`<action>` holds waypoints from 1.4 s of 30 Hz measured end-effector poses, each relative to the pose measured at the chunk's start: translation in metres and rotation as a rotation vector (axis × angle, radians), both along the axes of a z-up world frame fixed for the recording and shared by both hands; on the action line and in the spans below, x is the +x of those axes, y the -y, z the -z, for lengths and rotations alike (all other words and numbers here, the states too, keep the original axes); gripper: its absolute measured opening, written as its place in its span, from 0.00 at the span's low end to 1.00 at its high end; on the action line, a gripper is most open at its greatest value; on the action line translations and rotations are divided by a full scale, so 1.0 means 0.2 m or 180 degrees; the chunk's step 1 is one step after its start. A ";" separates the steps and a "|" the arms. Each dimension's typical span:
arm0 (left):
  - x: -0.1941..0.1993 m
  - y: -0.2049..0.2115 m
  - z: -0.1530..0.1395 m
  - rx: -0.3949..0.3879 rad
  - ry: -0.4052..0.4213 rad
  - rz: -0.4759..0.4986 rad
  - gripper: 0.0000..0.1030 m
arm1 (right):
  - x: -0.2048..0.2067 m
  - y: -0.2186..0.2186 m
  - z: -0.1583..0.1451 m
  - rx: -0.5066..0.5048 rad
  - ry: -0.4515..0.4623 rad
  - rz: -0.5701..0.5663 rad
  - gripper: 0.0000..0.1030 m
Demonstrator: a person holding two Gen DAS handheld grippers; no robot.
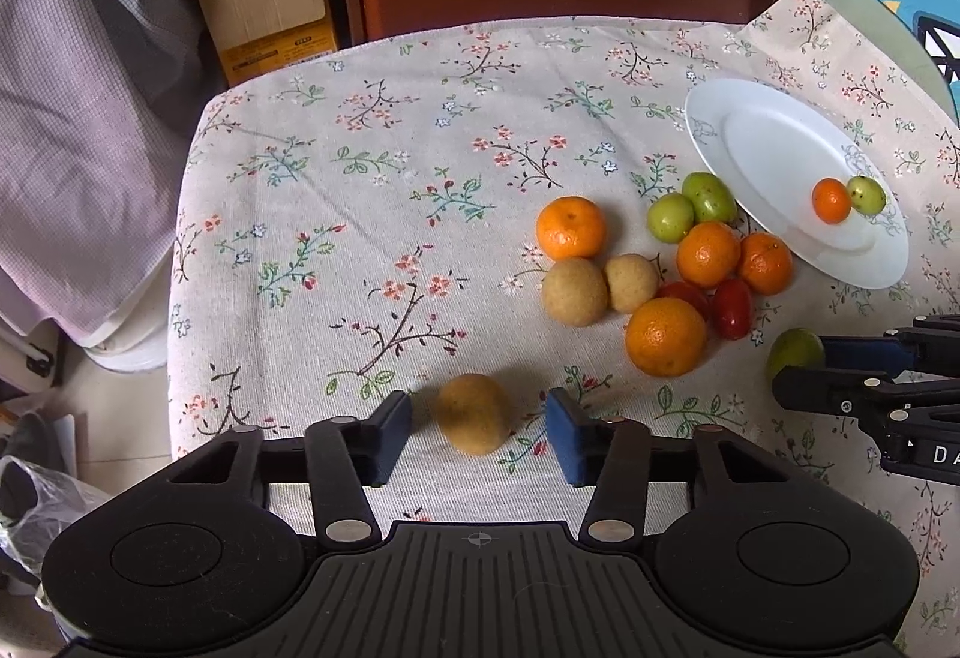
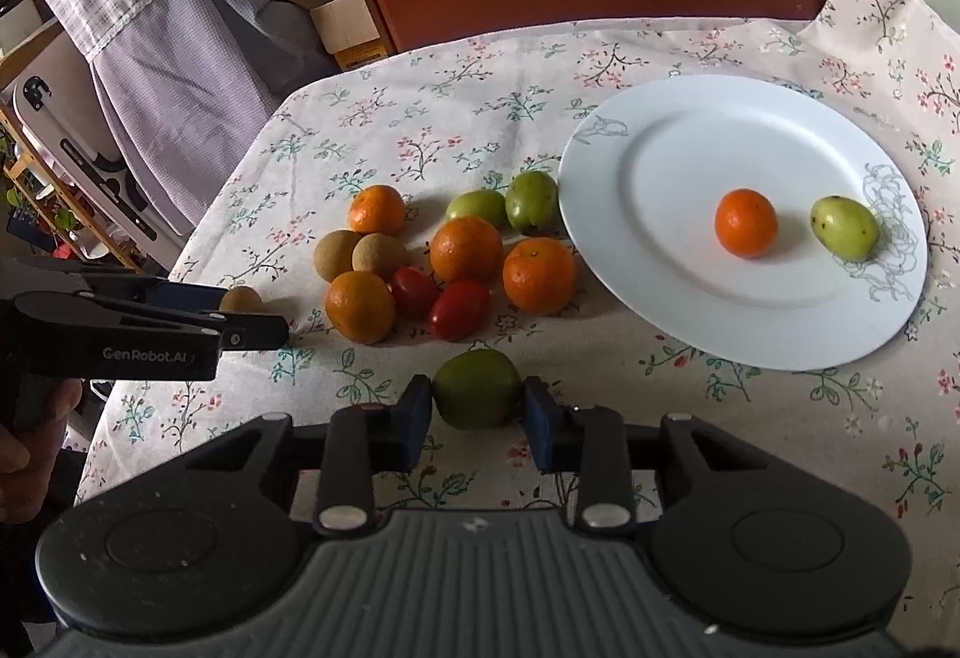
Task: Organize fruits
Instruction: 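Grasp a brown round fruit with the left tool while the right tool grasps a green plum, then carry the brown fruit to the plate and open the left tool while the right tool carries the plum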
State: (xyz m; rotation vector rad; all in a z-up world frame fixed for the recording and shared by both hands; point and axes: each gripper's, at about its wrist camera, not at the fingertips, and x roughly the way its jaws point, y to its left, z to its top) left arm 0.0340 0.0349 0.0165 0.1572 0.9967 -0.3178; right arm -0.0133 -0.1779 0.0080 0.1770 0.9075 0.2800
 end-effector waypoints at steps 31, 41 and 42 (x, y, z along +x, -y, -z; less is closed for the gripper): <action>-0.03 0.18 -0.19 -0.0393 0.0365 0.0237 0.23 | 0.01 0.08 -0.11 0.0196 0.0212 0.0178 0.32; -0.02 0.34 -0.25 -0.0562 0.0450 0.0433 0.24 | 0.03 0.18 -0.19 0.0240 0.0361 0.0373 0.32; -0.02 0.36 -0.25 -0.0578 0.0469 0.0457 0.24 | 0.03 0.20 -0.21 0.0260 0.0388 0.0406 0.32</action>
